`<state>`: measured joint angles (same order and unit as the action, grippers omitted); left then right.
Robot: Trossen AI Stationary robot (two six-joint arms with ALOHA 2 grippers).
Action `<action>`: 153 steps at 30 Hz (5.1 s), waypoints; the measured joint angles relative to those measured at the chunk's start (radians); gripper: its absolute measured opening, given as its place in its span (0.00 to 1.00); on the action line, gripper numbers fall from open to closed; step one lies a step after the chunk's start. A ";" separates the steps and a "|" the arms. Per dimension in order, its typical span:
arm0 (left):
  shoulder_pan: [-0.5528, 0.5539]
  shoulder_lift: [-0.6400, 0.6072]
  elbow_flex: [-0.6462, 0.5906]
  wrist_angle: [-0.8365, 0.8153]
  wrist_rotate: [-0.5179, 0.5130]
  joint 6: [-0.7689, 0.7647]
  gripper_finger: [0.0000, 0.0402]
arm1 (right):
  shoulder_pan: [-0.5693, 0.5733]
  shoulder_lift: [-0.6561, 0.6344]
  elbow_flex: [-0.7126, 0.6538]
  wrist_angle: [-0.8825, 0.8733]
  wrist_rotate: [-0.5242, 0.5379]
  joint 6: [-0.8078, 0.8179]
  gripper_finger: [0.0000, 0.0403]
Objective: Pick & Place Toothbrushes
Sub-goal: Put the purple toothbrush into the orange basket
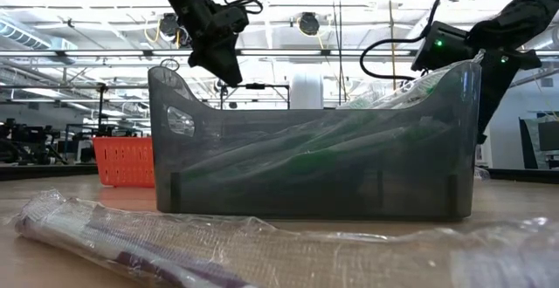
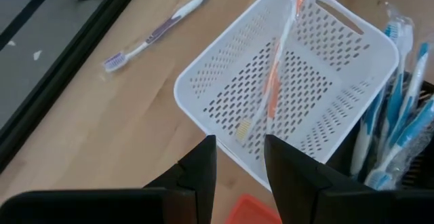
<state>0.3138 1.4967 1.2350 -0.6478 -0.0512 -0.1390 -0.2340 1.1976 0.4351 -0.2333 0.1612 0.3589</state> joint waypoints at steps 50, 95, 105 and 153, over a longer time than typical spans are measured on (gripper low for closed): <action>-0.066 0.001 0.000 0.771 0.302 0.029 0.30 | 0.183 -0.103 0.132 0.920 0.098 -0.304 0.00; -0.123 0.069 0.000 0.998 0.234 0.060 0.30 | 0.212 0.011 0.132 1.085 0.098 -0.319 0.00; -0.127 0.101 0.000 1.025 0.236 0.067 0.08 | 0.212 0.011 0.132 1.060 0.098 -0.319 0.00; -0.100 -0.159 -0.122 -0.021 -0.039 -0.203 0.08 | 0.190 0.005 0.132 0.913 0.100 -0.319 0.28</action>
<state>0.2138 1.3380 1.1135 -0.6691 -0.0901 -0.3425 -0.0444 1.2022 0.5671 0.6793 0.2611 0.0402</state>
